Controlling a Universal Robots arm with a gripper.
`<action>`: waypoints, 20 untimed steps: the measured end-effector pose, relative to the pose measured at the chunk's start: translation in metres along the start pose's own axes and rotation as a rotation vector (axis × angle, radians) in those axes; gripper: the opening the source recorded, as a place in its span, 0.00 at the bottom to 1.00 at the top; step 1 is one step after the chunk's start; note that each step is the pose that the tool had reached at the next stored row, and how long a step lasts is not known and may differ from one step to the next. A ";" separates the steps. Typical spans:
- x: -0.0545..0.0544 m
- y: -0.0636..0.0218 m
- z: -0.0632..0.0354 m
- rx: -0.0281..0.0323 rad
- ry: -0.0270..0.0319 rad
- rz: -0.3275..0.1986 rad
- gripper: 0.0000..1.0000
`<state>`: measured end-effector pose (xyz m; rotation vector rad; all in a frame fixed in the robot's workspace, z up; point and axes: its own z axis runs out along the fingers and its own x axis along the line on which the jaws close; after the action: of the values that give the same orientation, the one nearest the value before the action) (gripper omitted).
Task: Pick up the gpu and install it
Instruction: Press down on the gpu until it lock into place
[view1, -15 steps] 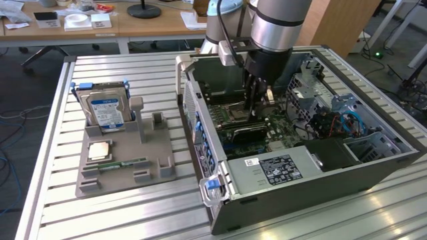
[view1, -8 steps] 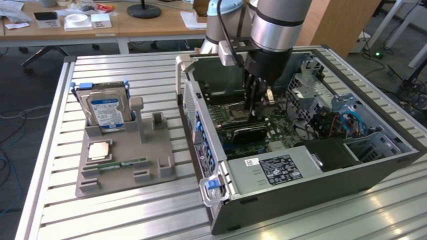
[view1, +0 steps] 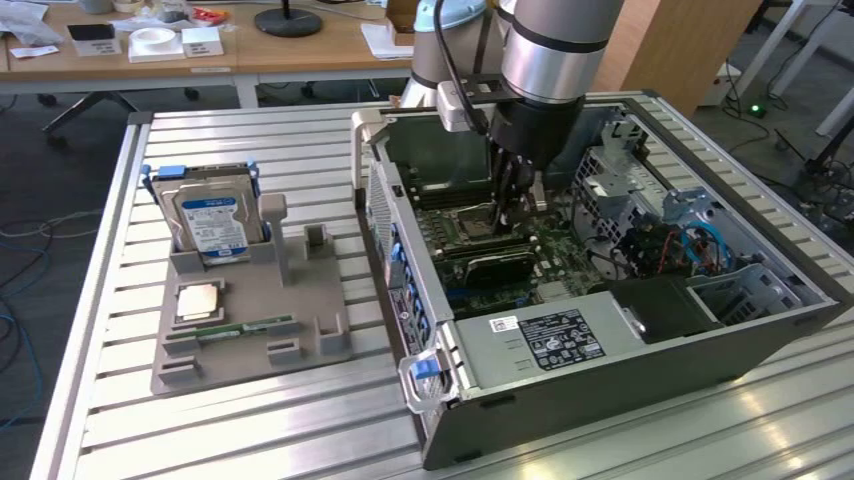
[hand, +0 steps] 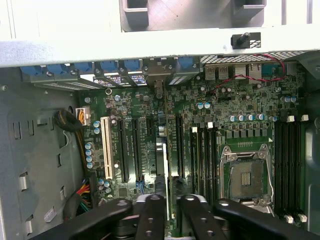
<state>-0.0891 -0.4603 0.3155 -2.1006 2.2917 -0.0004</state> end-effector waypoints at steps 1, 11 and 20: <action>0.000 0.0000 0.0000 0.0000 0.0000 0.000 0.21; 0.000 0.0000 0.0011 0.0001 0.0000 -0.002 0.11; -0.002 0.0006 0.0144 -0.0003 -0.0004 -0.022 0.11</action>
<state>-0.0892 -0.4577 0.3012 -2.1251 2.2689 -0.0002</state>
